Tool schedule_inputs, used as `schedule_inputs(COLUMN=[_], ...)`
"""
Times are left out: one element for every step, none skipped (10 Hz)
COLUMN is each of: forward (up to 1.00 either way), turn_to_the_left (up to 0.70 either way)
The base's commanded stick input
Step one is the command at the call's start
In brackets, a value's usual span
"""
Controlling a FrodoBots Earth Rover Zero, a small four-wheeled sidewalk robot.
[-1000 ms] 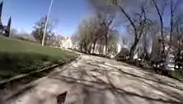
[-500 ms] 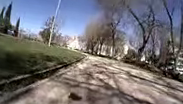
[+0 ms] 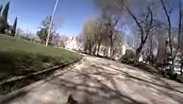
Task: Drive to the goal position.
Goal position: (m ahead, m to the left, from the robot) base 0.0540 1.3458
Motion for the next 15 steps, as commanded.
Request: schedule_inputs(forward=[0.94,0.93,0.93,0.71,0.34,0.0,0.0,0.0,0.0,0.0,0.0,0.0,0.0,0.0,0.0], turn_to_the_left=[0.0,0.0,0.0,0.0,0.0,0.0,0.0,0.0,0.0,0.0,0.03,0.06,0.09,0.12,0.15])
